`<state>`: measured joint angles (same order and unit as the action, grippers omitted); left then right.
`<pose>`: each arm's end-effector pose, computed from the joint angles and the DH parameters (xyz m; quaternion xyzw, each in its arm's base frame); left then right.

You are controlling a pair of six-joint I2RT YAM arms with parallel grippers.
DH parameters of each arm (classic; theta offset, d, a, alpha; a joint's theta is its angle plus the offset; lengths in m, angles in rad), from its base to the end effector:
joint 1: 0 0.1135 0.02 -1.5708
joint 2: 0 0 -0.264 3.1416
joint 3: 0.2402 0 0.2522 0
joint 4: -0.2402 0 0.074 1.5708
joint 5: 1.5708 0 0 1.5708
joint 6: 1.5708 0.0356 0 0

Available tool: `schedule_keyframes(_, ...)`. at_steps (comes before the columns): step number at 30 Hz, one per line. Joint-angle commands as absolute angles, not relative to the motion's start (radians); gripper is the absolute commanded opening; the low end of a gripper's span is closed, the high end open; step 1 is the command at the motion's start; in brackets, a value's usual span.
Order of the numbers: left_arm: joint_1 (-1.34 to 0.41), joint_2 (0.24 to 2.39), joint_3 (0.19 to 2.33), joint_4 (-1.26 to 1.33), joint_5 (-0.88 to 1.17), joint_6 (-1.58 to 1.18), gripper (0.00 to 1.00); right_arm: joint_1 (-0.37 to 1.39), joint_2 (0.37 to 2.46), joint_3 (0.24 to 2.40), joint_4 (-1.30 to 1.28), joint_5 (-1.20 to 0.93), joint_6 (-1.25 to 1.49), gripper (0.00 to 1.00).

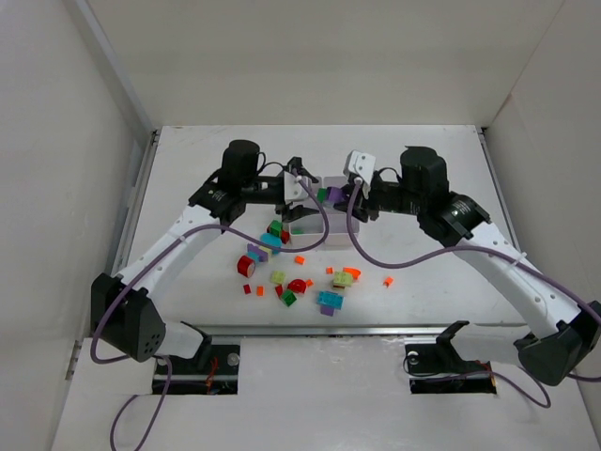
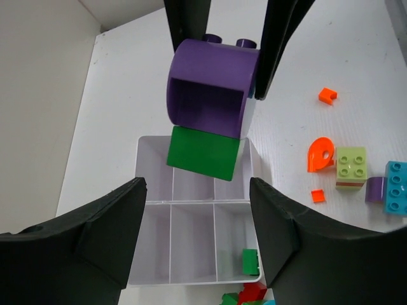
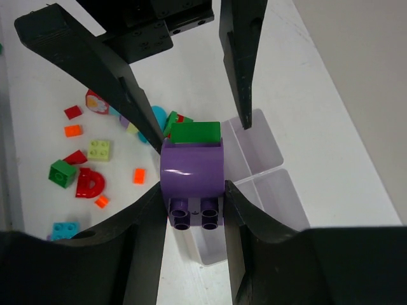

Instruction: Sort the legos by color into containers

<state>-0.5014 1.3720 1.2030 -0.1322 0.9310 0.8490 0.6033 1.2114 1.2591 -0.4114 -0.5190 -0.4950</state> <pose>0.2585 -0.1742 0.3620 0.6575 0.3953 -0.2643 0.5844 0.2099 0.1660 0.3949 -0.5396 0.6027 0.2406 0.5363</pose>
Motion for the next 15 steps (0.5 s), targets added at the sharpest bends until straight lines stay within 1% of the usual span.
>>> schedule_keyframes(1,-0.499,1.356,1.255,-0.136,0.996,0.836,0.62,0.606,1.200,1.259,-0.316,-0.541,-0.578,0.00)
schedule_keyframes(2,-0.499,1.356,1.255,-0.137,0.996,0.836,0.60,0.615,1.210,1.270,-0.316,-0.541,-0.589,0.00)
schedule_keyframes(3,-0.499,1.356,1.255,-0.137,0.996,0.836,0.55,0.615,1.221,1.270,-0.328,-0.541,-0.589,0.00)
schedule_keyframes(5,-0.499,1.356,1.255,-0.137,0.983,0.836,0.56,0.615,1.221,1.270,-0.328,-0.541,-0.600,0.00)
schedule_keyframes(7,-0.499,1.347,1.255,-0.137,0.983,0.836,0.63,0.615,1.230,1.270,-0.328,-0.541,-0.611,0.00)
schedule_keyframes(8,-0.499,1.347,1.255,-0.137,0.983,0.836,0.64,0.615,1.239,1.270,-0.328,-0.541,-0.611,0.00)
schedule_keyframes(14,-0.499,1.347,1.255,-0.114,0.974,0.824,0.62,0.615,1.259,1.290,-0.337,-0.560,-0.630,0.00)
schedule_keyframes(15,-0.499,1.347,1.246,-0.114,0.974,0.824,0.59,0.615,1.259,1.290,-0.337,-0.560,-0.630,0.00)
